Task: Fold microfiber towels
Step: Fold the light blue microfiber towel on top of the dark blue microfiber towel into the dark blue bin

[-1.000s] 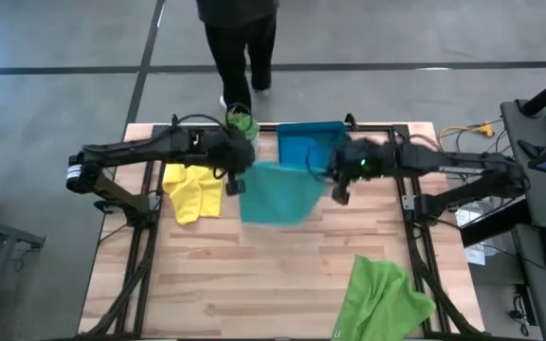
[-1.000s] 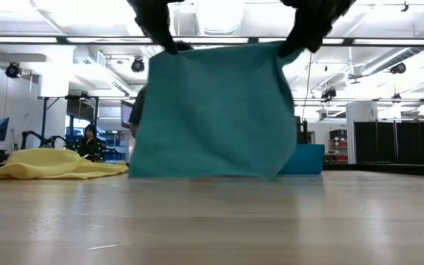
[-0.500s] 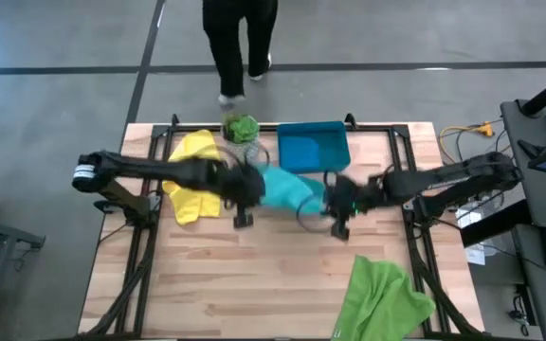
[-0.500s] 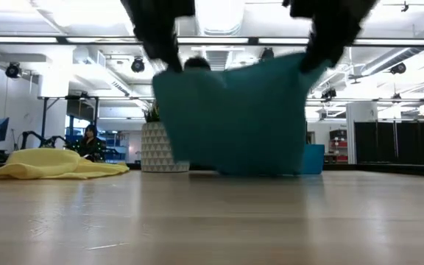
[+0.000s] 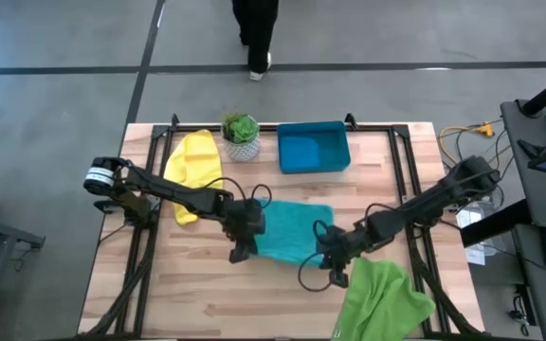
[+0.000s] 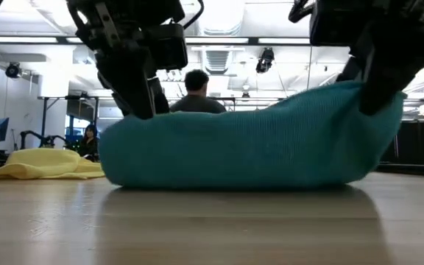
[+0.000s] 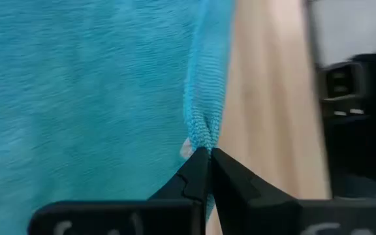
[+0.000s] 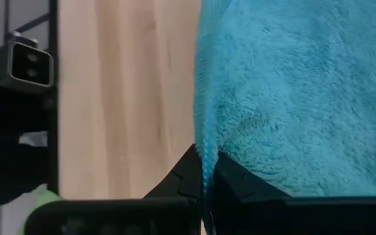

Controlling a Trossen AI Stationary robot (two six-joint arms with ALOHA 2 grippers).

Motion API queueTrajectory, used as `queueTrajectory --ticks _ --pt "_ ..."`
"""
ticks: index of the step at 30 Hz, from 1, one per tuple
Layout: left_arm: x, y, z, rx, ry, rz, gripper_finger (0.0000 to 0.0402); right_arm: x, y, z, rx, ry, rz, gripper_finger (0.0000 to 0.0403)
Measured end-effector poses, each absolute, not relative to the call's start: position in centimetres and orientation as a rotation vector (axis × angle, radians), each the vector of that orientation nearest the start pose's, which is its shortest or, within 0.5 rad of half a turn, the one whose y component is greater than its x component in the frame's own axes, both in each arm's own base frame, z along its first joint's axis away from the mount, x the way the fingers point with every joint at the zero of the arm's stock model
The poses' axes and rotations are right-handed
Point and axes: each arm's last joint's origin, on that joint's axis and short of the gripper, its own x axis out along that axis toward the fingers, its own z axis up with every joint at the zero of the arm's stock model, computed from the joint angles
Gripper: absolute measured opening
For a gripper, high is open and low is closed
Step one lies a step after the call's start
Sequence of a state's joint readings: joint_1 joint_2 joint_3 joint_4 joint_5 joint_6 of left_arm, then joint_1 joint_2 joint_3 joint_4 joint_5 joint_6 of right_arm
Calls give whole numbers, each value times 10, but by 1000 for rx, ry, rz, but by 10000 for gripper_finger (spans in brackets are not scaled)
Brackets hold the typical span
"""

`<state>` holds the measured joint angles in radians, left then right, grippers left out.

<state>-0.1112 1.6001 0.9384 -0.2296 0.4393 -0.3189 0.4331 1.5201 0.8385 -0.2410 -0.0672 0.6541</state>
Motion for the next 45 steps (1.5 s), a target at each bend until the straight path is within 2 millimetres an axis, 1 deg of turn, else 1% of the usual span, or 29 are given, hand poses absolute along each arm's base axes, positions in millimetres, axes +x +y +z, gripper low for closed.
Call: queueTrajectory --ticks 3,7,10,13,17,22,26,28,30,33,36,38,41,45 --pt "313 -49 191 -464 950 -419 33 268 129 180 430 1041 205 9" --pt "312 -51 192 -495 958 -485 98 270 133 183 466 1034 298 23" --pt "311 -52 194 -520 968 -536 150 268 136 186 471 1031 324 48" --pt "311 -52 194 -525 971 -545 193 266 138 190 480 1020 334 78" --pt "311 -52 193 -520 971 -535 225 264 142 189 531 1044 310 117" --pt "307 -60 189 -464 1001 -517 230 256 158 185 564 1052 240 148" --pt "300 -73 180 -384 1018 -534 230 248 171 185 561 1010 156 157" --pt "296 -83 177 -348 1023 -564 230 243 177 185 544 980 121 157" --pt "289 -95 171 -273 1034 -585 231 238 186 186 512 942 106 154" --pt "279 -116 167 -99 1023 -595 231 231 201 183 466 880 100 150" --pt "272 -135 166 82 978 -532 231 227 213 174 440 863 111 146" --pt "268 -145 167 183 943 -484 231 226 218 167 424 876 114 146" --pt "265 -156 168 267 889 -432 231 225 222 158 404 901 107 149" --pt "266 -162 165 294 852 -384 231 226 224 152 380 905 116 153"
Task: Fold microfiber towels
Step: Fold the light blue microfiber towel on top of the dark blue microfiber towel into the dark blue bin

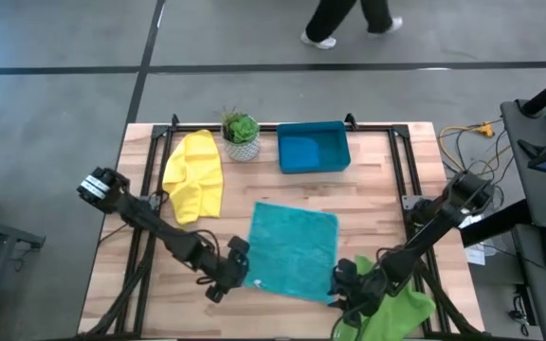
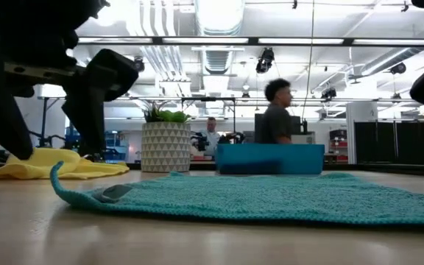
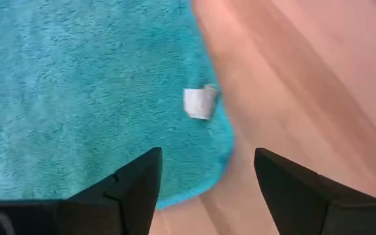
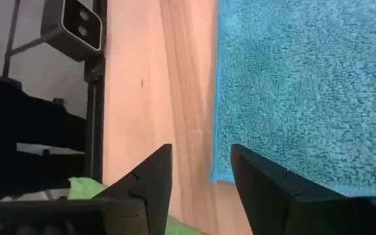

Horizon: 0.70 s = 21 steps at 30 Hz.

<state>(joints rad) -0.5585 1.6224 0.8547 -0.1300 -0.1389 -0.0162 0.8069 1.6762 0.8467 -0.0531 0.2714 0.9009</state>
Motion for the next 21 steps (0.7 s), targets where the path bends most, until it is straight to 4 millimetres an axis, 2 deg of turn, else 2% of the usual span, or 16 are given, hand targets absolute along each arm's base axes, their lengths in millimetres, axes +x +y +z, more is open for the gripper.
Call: queueTrajectory --ticks 8,14,17,21 --pt "275 -167 139 326 903 -359 231 229 228 140 232 896 179 151" --pt "282 -170 136 328 904 -348 228 229 229 126 113 936 223 159" --pt "283 -171 137 338 896 -329 207 229 230 117 87 970 234 159" --pt "284 -171 138 348 893 -307 154 231 231 111 79 975 222 146"
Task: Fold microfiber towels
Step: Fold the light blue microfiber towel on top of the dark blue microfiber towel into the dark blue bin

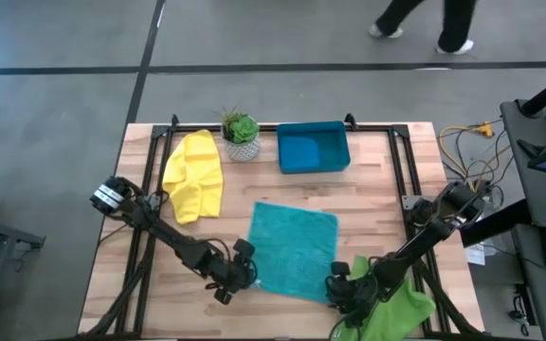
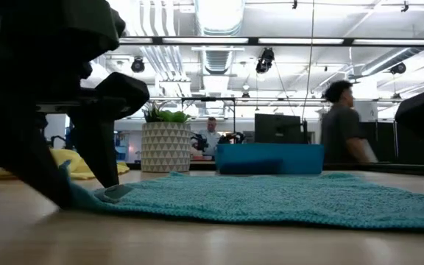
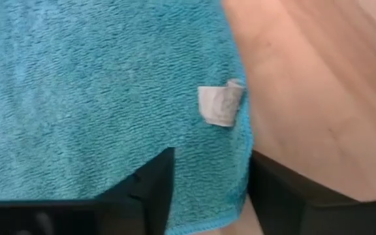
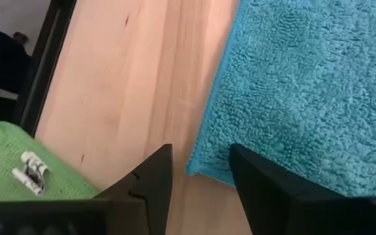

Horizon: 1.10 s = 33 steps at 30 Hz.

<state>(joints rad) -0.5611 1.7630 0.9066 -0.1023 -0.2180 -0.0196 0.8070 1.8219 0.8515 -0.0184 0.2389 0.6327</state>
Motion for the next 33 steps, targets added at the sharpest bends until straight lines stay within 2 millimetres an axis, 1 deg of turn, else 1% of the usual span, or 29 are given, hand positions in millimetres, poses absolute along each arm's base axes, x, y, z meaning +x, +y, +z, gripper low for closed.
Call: queueTrajectory --ticks 2,4,7,8,9,11,17,21,23,27,33 --pt "285 -172 140 353 905 -306 119 231 231 112 70 985 214 132" --pt "286 -173 144 357 925 -304 80 232 232 116 45 1018 195 108" --pt "288 -175 152 338 946 -290 20 233 232 122 -15 1084 152 56" --pt "288 -175 153 330 947 -286 10 234 233 125 -29 1099 142 35" --pt "289 -175 155 323 946 -283 8 234 233 127 -41 1114 134 22" --pt "288 -175 162 314 939 -281 10 235 234 130 -50 1129 125 15" --pt "284 -172 192 266 888 -278 2 243 244 156 37 1095 148 10" --pt "278 -169 212 232 836 -304 1 245 247 172 70 1114 139 9" --pt "275 -166 219 234 828 -296 0 242 242 179 59 1144 110 9" --pt "273 -154 220 253 873 -251 0 238 231 188 74 1118 92 9" --pt "277 -138 218 267 893 -219 0 227 197 196 145 1092 39 9"
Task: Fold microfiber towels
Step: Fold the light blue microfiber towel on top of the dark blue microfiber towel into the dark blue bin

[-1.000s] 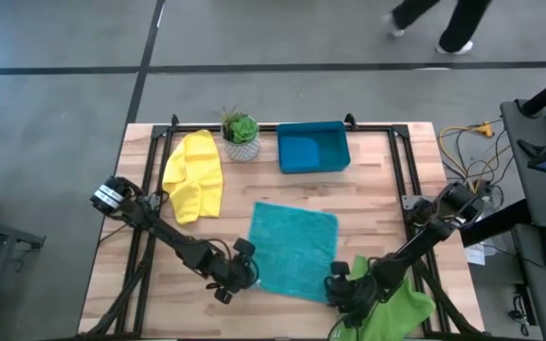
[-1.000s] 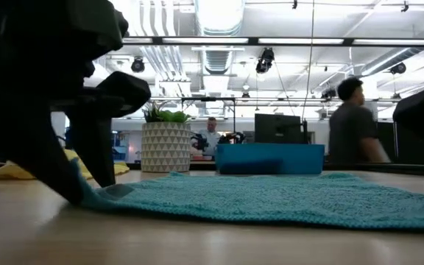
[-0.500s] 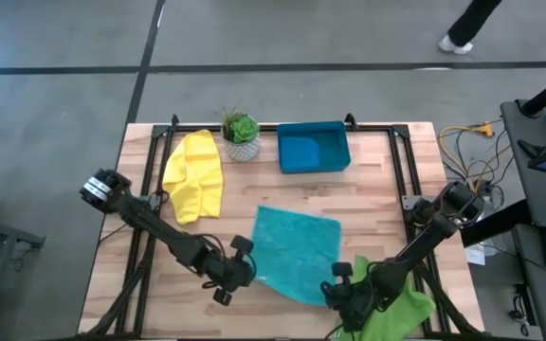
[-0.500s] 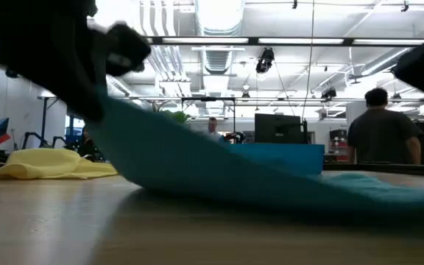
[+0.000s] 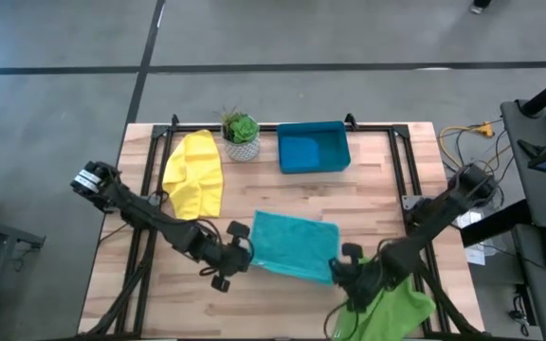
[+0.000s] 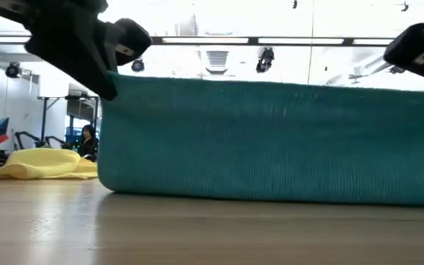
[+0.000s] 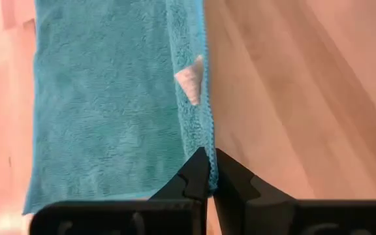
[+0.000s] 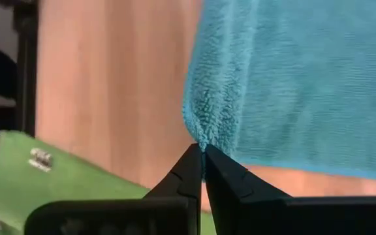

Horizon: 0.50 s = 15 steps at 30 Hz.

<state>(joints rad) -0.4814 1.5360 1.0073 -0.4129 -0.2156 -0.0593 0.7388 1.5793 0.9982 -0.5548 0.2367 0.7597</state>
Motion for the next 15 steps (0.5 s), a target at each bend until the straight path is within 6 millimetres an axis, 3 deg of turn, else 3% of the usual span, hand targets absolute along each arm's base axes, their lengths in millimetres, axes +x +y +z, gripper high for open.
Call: queueTrajectory --ticks 8,15 --pt "290 -108 218 254 899 -140 0 208 145 208 238 1028 -26 9" --pt "299 -79 218 237 912 -64 0 193 112 203 286 1018 -63 9"
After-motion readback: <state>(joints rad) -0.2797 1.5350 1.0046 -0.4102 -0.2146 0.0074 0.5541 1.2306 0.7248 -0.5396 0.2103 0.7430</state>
